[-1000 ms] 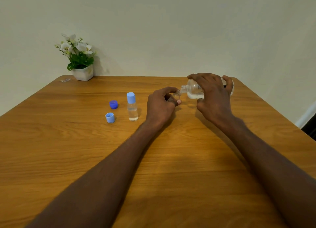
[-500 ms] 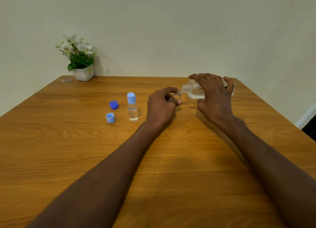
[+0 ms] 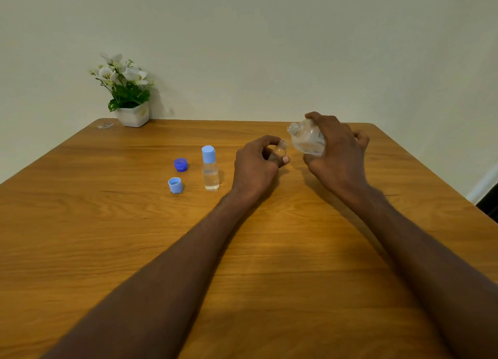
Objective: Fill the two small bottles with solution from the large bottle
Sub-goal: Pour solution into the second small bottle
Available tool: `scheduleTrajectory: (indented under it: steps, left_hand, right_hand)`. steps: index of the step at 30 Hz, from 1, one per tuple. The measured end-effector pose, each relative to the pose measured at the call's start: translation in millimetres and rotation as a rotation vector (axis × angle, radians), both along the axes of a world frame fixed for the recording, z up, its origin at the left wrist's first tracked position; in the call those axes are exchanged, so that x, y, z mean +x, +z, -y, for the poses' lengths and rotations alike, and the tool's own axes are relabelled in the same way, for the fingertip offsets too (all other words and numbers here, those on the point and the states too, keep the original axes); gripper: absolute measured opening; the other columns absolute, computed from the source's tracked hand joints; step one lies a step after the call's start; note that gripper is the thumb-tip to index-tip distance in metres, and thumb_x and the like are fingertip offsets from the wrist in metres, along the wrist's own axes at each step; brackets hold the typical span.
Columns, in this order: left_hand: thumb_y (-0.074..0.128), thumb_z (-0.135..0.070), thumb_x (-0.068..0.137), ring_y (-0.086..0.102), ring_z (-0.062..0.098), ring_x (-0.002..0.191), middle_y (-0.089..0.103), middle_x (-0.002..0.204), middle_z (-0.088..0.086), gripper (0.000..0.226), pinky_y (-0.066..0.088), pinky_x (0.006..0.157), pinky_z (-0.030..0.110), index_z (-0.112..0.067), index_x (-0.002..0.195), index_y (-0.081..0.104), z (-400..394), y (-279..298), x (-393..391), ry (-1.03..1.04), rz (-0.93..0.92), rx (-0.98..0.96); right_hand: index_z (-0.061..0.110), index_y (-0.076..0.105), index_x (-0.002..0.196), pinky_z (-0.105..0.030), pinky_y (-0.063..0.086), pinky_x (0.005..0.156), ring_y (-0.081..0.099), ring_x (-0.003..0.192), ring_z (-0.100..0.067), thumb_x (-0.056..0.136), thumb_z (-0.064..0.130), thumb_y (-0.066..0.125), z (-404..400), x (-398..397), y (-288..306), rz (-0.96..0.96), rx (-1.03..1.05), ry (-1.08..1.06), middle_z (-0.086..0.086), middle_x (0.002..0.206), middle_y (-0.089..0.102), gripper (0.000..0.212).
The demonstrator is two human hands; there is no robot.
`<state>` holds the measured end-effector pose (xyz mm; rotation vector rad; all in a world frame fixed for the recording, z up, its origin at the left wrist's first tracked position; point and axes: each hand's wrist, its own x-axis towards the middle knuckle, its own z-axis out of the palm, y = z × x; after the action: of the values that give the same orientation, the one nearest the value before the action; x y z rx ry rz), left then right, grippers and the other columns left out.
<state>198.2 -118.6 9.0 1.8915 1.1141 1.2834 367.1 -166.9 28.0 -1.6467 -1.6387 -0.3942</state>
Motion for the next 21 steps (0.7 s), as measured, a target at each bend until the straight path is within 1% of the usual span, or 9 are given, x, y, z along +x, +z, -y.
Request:
scheduleTrajectory:
  steps: [2,3,5,8,11,14,16,18,21]
  left_hand:
    - [0.083,-0.024,0.087,0.068,0.007,0.086,0.071,0.091,-0.010,0.039,0.061,0.085,0.039,-0.022,0.125,0.072,0.0,0.1,0.2,0.003,0.008,0.003]
    - [0.083,-0.024,0.087,0.069,0.009,0.087,0.072,0.091,-0.008,0.039,0.061,0.085,0.041,-0.021,0.124,0.072,-0.1,0.1,0.3,0.005,0.013,0.003]
    - [0.084,-0.023,0.086,0.069,0.009,0.087,0.071,0.089,-0.010,0.039,0.061,0.084,0.041,-0.022,0.123,0.072,0.0,0.1,0.2,0.009,0.021,-0.003]
    - [0.084,-0.024,0.086,0.067,0.007,0.088,0.066,0.088,-0.017,0.038,0.063,0.079,0.045,-0.024,0.122,0.071,0.4,0.0,0.2,0.006,0.026,-0.018]
    - [0.083,-0.024,0.087,0.065,0.006,0.087,0.062,0.089,-0.020,0.041,0.065,0.072,0.047,-0.024,0.125,0.069,1.1,0.5,0.9,0.005,0.020,-0.026]
    - [0.082,-0.023,0.088,0.065,0.005,0.087,0.067,0.095,-0.014,0.042,0.064,0.071,0.039,-0.022,0.127,0.068,-0.3,-0.1,1.0,0.004,0.032,-0.010]
    - [0.082,-0.022,0.088,0.063,0.003,0.088,0.072,0.107,-0.006,0.043,0.058,0.072,0.024,-0.021,0.129,0.068,-1.0,-0.6,1.1,0.008,0.032,0.013]
    - [0.082,-0.022,0.089,0.062,0.000,0.087,0.071,0.108,-0.006,0.042,0.050,0.070,0.015,-0.020,0.128,0.068,-0.9,-0.5,1.0,0.011,0.034,0.019]
    - [0.082,-0.021,0.088,0.063,0.000,0.086,0.068,0.100,-0.010,0.041,0.055,0.071,0.020,-0.020,0.127,0.069,0.2,-0.3,0.5,0.002,0.047,0.017]
  right_hand:
    - [0.026,0.047,0.148,-0.043,0.036,0.099,0.058,0.120,-0.022,0.075,0.025,0.084,-1.1,-0.4,0.4,-0.051,0.019,0.005,0.002,0.139,0.059,0.082]
    - [0.025,0.047,0.148,-0.044,0.042,0.099,0.058,0.119,-0.021,0.075,0.027,0.086,-1.5,-0.5,0.6,-0.090,0.037,0.017,0.001,0.139,0.059,0.082]
    - [0.021,0.047,0.148,-0.044,0.052,0.095,0.059,0.119,-0.020,0.075,0.030,0.090,-1.7,-0.6,2.2,-0.187,0.083,0.036,0.000,0.140,0.059,0.085]
    - [0.018,0.048,0.147,-0.030,0.052,0.094,0.057,0.121,-0.015,0.076,0.033,0.091,-2.7,1.0,3.8,-0.312,0.139,0.049,0.000,0.142,0.059,0.085]
    - [0.018,0.047,0.147,-0.035,0.055,0.101,0.056,0.124,-0.011,0.078,0.041,0.089,-4.4,0.8,2.9,-0.381,0.179,0.065,0.002,0.143,0.059,0.083]
    - [0.016,0.045,0.149,-0.038,0.055,0.103,0.056,0.127,-0.012,0.082,0.044,0.085,-5.5,-3.5,0.2,-0.421,0.175,0.067,-0.001,0.146,0.057,0.083]
    - [0.016,0.044,0.150,-0.038,0.055,0.104,0.055,0.131,-0.015,0.084,0.044,0.084,-5.6,-6.8,-1.9,-0.439,0.155,0.069,-0.003,0.150,0.055,0.082]
    - [0.015,0.043,0.152,-0.037,0.054,0.105,0.055,0.134,-0.018,0.086,0.042,0.083,-5.4,-8.8,-3.6,-0.449,0.126,0.076,-0.004,0.152,0.053,0.082]
    - [0.015,0.042,0.153,-0.036,0.053,0.105,0.055,0.134,-0.019,0.086,0.042,0.083,-5.3,-8.5,-4.0,-0.428,0.118,0.080,-0.004,0.153,0.053,0.083]
